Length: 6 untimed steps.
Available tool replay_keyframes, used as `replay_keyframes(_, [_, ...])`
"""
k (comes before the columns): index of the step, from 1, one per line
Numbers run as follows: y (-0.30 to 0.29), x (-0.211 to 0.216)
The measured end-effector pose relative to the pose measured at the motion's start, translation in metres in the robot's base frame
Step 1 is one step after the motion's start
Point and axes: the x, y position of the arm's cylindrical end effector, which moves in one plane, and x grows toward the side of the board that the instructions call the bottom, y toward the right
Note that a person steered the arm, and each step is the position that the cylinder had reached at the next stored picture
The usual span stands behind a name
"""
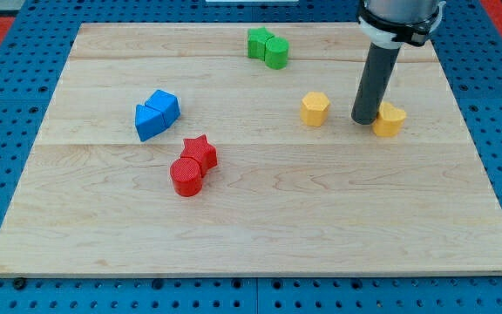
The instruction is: Slide the yellow hexagon a bit down
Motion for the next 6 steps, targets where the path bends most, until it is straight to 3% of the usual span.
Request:
replay_keyframes(3, [0.000, -0.002])
replay_keyframes(5, [-0.024, -0.065])
replay_keyframes(6, [-0.055, -0.058])
